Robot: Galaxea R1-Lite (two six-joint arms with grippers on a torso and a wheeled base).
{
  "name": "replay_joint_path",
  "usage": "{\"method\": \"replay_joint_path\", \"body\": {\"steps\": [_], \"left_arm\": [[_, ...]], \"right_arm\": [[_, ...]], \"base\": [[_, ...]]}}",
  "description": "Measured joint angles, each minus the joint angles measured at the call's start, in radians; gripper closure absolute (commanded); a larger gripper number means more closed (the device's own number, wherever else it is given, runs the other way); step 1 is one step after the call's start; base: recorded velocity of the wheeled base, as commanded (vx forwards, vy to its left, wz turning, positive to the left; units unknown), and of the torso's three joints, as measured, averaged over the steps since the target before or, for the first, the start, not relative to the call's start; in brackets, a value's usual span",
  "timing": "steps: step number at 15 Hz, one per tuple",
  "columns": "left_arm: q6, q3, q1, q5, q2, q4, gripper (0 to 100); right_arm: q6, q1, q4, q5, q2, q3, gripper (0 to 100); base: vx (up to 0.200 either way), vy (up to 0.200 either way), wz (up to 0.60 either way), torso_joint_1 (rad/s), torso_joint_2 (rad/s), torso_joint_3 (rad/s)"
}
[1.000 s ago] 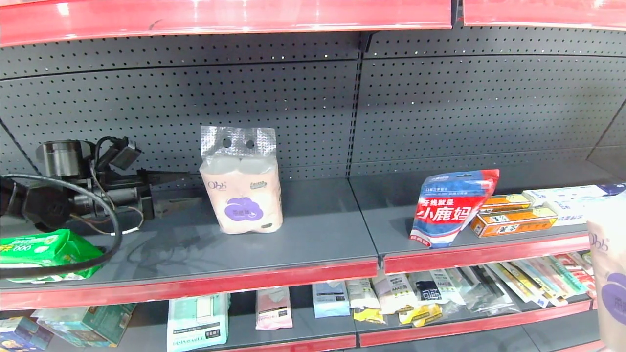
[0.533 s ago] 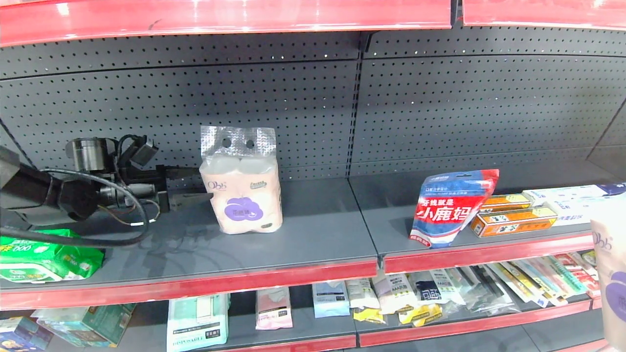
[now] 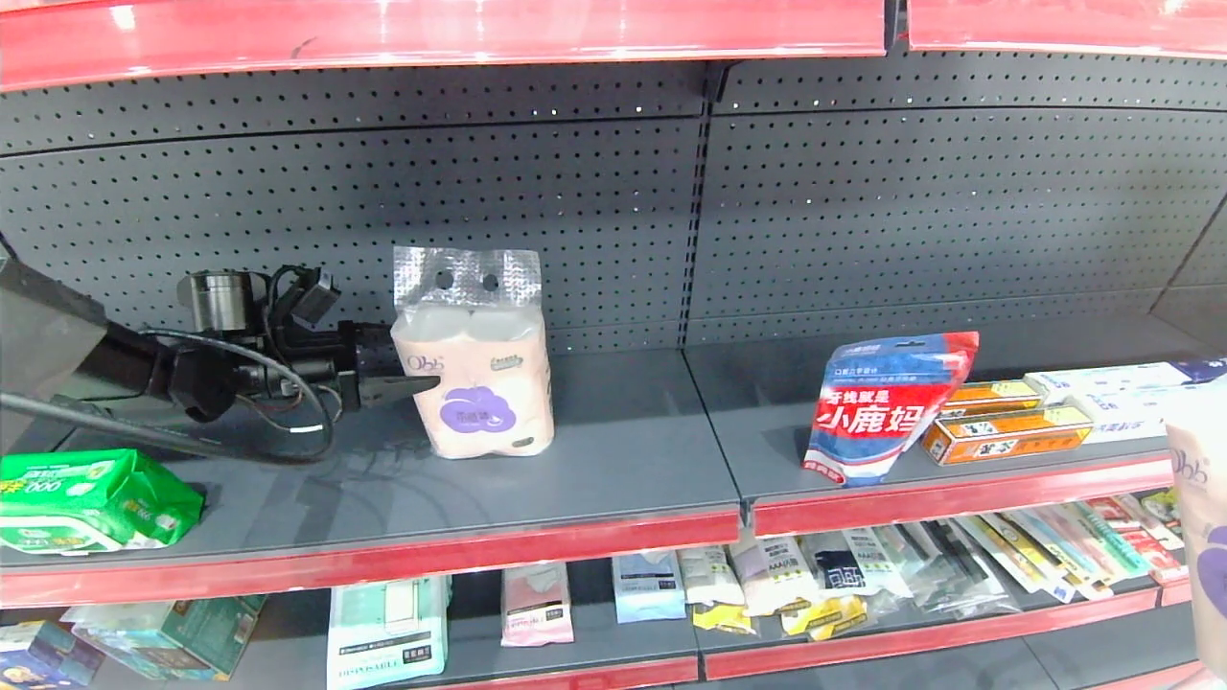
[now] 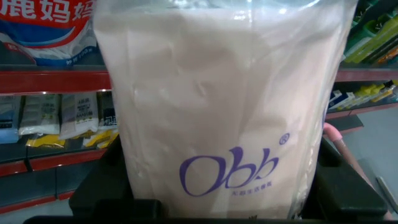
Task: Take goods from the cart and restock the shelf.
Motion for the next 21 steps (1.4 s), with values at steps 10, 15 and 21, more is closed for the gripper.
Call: {"method": "replay_joint_path", "body": {"steps": [10, 15, 21], "left_arm": [[-0.017, -0.096, -0.077, -0.007, 0.095, 0.0, 0], [-0.042, -0.153, -0.106, 0.007, 0.122, 0.0, 0], [-0.042, -0.159, -0.113, 0.007, 0.129, -0.001, 100]], "right_arm": [[-0.012, -0.002, 0.0, 0.001, 0.009, -0.004, 100], [-0.012, -0.002, 0.0, 0.001, 0.012, -0.005, 100], [-0.011, -0.002, -0.001, 0.001, 0.017, -0.006, 100]], "base": [[0.0, 0.0, 0.0, 0.0, 0.0, 0.0], [0.0, 0.0, 0.0, 0.0, 0.0, 0.0], [0.0, 0.0, 0.0, 0.0, 0.0, 0.0]]}}
